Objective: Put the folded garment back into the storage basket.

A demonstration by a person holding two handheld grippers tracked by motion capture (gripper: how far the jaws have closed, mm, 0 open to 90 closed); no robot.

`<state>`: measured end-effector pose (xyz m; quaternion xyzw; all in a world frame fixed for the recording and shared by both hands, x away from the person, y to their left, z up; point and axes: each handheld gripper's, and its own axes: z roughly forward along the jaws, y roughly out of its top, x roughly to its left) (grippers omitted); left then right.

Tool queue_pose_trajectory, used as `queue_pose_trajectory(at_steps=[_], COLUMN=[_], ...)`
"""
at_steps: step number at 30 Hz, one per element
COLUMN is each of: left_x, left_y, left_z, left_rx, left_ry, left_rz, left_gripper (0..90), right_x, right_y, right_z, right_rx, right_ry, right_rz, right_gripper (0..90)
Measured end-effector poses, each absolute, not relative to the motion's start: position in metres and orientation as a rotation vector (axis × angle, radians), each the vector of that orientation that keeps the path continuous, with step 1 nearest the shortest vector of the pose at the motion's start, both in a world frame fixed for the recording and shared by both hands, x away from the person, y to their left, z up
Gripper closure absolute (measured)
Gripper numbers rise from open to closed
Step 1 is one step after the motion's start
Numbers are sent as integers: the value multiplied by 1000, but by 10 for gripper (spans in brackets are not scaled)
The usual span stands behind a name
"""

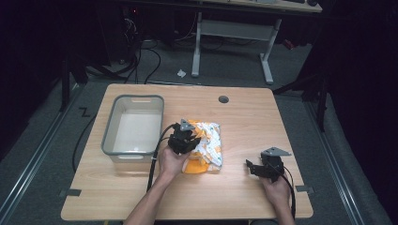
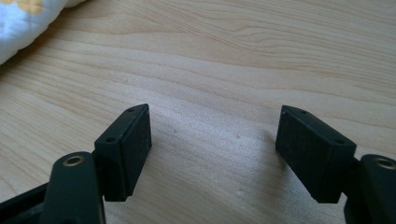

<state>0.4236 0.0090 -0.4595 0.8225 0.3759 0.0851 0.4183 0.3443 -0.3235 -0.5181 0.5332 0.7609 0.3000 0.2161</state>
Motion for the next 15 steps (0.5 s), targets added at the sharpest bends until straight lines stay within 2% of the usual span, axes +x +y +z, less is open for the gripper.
queue_pose_trajectory(at_steps=[15], left_x=[422], left_y=[12], left_z=[-419], left_rx=[2048], left_ry=[843], left_rz=[262], left_gripper=[815], right_x=[344], right_y=[-324], right_z=[-518], right_rx=[1469], right_ry=[2115], right_rz=[833], right_gripper=[271])
